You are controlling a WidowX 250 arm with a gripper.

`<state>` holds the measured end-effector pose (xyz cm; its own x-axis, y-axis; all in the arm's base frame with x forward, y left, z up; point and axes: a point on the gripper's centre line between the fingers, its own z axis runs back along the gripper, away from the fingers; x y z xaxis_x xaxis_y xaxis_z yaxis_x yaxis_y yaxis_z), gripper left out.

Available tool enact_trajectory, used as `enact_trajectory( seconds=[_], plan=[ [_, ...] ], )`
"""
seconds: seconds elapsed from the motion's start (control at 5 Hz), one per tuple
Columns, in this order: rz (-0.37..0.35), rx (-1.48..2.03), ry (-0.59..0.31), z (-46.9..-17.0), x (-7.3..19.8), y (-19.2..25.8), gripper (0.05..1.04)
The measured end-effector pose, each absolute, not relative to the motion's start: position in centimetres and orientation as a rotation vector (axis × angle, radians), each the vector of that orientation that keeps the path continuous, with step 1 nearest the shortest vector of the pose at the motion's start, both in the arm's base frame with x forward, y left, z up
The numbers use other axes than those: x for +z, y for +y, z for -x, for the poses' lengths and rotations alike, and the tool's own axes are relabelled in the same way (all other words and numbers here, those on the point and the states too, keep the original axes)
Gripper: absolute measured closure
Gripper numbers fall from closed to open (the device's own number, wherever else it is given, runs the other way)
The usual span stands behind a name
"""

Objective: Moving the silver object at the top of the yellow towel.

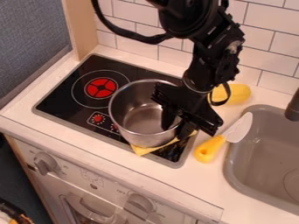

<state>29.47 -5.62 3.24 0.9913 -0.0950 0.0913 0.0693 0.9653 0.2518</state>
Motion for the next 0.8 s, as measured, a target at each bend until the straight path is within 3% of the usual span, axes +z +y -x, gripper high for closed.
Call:
enact_trajectory(
  seconds=[0.2,0.4,0.8],
  plan=[
    [-0.254,-0.078,-0.093,-29.3,3.2,-5.5,0.204],
    [-0.292,-0.081,-0.078,-29.0,3.4,-5.2,0.068],
    [-0.198,-0.078,-0.192,-29.3,7.3,-5.6,0.079]
  ],
)
